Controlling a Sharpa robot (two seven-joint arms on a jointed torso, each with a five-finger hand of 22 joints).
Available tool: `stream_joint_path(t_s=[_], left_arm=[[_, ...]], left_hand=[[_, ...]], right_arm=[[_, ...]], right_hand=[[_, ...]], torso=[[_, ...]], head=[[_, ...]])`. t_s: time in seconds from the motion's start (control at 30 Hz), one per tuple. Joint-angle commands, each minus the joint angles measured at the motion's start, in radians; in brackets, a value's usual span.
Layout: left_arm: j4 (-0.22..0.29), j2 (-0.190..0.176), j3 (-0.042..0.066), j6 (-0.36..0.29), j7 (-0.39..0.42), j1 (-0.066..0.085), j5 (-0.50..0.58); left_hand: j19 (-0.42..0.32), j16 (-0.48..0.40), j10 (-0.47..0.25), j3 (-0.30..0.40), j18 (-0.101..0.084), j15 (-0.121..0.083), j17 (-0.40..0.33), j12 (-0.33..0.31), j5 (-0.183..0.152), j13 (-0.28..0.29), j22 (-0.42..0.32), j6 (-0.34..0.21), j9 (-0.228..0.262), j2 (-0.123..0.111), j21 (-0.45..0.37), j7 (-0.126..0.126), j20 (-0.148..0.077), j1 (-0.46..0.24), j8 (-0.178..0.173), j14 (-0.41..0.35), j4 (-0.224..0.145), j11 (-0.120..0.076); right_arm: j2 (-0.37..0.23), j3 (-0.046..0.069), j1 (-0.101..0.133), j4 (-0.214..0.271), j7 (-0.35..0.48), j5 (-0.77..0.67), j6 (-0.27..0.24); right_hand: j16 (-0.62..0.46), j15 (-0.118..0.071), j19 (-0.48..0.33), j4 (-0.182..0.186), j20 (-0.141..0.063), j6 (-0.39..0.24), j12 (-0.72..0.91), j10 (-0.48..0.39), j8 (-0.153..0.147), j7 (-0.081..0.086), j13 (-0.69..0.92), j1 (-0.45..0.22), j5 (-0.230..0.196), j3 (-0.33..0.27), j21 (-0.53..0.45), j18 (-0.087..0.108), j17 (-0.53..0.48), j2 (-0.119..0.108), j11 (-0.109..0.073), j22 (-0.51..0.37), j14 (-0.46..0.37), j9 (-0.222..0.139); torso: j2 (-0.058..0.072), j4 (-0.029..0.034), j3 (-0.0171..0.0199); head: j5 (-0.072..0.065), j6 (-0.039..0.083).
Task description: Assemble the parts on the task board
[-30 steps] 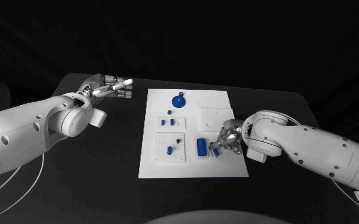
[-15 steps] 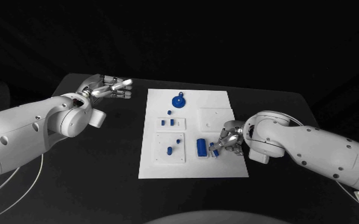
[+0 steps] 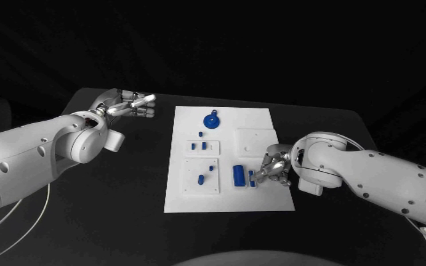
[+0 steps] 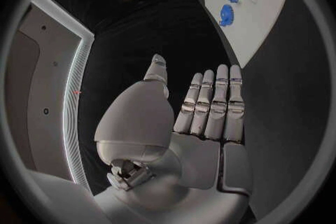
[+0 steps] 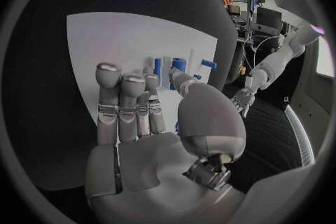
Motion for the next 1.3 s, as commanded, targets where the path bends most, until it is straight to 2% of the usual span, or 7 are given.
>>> stream_joint_path(t_s=[0.03,0.27,0.57,0.67,1.03,1.23,1.3], left_arm=[[0.001,0.002,0.001,0.011,0.006,0.001,-0.003],[0.000,0.003,0.001,0.011,0.006,0.001,-0.003],[-0.007,0.009,0.001,0.005,0.014,0.001,-0.003],[-0.017,0.016,0.001,-0.005,0.025,0.001,0.003],[-0.085,0.052,0.001,-0.047,0.056,0.004,0.084],[-0.153,0.093,0.002,-0.064,0.071,0.017,0.145],[-0.178,0.110,0.002,-0.069,0.074,0.021,0.163]], left_hand=[[-0.002,-0.003,-0.001,0.000,-0.005,-0.003,0.000,0.001,-0.001,0.000,0.000,0.000,0.000,0.004,-0.001,0.000,0.003,-0.002,0.003,0.001,0.006,-0.001],[-0.002,-0.003,-0.001,0.000,-0.005,-0.003,0.000,0.001,-0.001,0.000,0.000,0.000,0.000,0.005,-0.001,0.000,0.004,-0.001,0.002,0.001,0.005,-0.001],[-0.002,-0.003,0.000,0.000,-0.005,-0.003,0.000,0.001,-0.001,0.000,0.000,0.000,0.000,0.008,-0.001,0.000,0.004,0.001,0.002,0.002,0.001,-0.001],[-0.001,-0.003,0.002,-0.003,-0.004,-0.003,0.000,0.001,-0.001,0.000,0.000,0.001,0.000,0.018,-0.001,0.000,0.004,0.002,0.002,0.003,-0.010,-0.002],[0.002,-0.003,0.010,-0.023,0.000,-0.004,0.002,0.001,0.003,0.000,0.000,0.005,0.000,0.063,0.001,-0.001,0.005,0.011,0.002,0.010,-0.069,-0.003],[0.005,-0.003,0.024,-0.040,0.001,-0.005,0.001,0.001,0.017,0.000,0.000,0.021,-0.001,0.094,0.001,-0.007,0.005,0.017,0.002,0.011,-0.099,-0.009],[0.007,-0.004,0.024,-0.046,0.003,-0.004,0.001,0.001,0.025,0.000,0.000,0.023,0.000,0.102,0.001,-0.011,0.006,0.021,0.002,0.003,-0.107,-0.013]], right_arm=[[-0.001,0.000,-0.001,0.005,0.013,-0.007,0.028],[0.000,0.000,-0.001,0.000,0.013,-0.018,0.034],[0.003,0.004,-0.001,-0.045,0.075,-0.013,-0.037],[0.010,0.017,0.003,-0.083,0.173,0.033,-0.091],[0.131,0.032,0.117,-0.383,0.668,0.317,-0.307],[0.239,0.034,0.163,-0.584,0.839,0.525,-0.365],[0.268,0.035,0.173,-0.637,0.876,0.586,-0.363]], right_hand=[[-0.002,-0.004,0.047,-0.012,0.000,0.006,0.000,0.009,0.000,0.000,0.000,-0.011,0.013,0.009,-0.003,-0.019,0.000,0.008,-0.002,0.066,0.002,0.001],[-0.002,-0.005,0.047,-0.138,-0.002,0.009,0.001,0.006,0.000,-0.003,0.004,0.009,0.046,0.073,-0.002,-0.021,-0.001,0.035,-0.005,0.067,0.002,-0.002],[-0.001,-0.001,0.046,-0.159,0.001,-0.022,0.005,0.009,0.000,0.008,0.006,-0.009,0.015,0.073,0.000,-0.020,-0.001,0.022,0.002,0.067,0.002,-0.007],[-0.015,0.003,0.044,-0.135,0.006,-0.035,0.000,0.005,0.000,0.014,0.002,0.008,0.019,0.047,-0.020,-0.016,-0.014,0.002,0.007,0.062,0.001,-0.005],[-0.172,0.007,-0.008,-0.220,0.011,-0.052,-0.151,-0.077,0.000,0.024,-0.106,0.116,0.183,-0.134,-0.380,-0.007,-0.104,0.072,0.015,-0.077,-0.041,-0.008],[-0.392,0.044,-0.098,-0.290,0.049,-0.094,-0.352,-0.125,-0.001,0.049,-0.346,0.136,0.228,-0.150,-0.544,-0.002,-0.235,0.112,0.041,-0.263,-0.129,-0.017],[-0.560,0.088,-0.265,-0.327,0.096,-0.120,-0.537,-0.085,0.002,0.057,-0.594,0.149,0.205,-0.121,-0.539,0.002,-0.370,0.115,0.073,-0.425,-0.177,-0.020]], torso=[[0.001,0.0005,-0.0005],[0.000,0.0004,-0.0008],[-0.001,-0.0004,-0.0001],[-0.003,-0.0004,-0.0005],[-0.016,-0.0013,0.0027],[-0.025,-0.0033,0.0113],[-0.028,-0.0036,0.0146]], head=[[-0.001,0.000],[-0.003,0.001],[-0.005,0.017],[-0.011,0.044],[-0.018,0.149],[-0.009,0.192],[-0.008,0.211]])
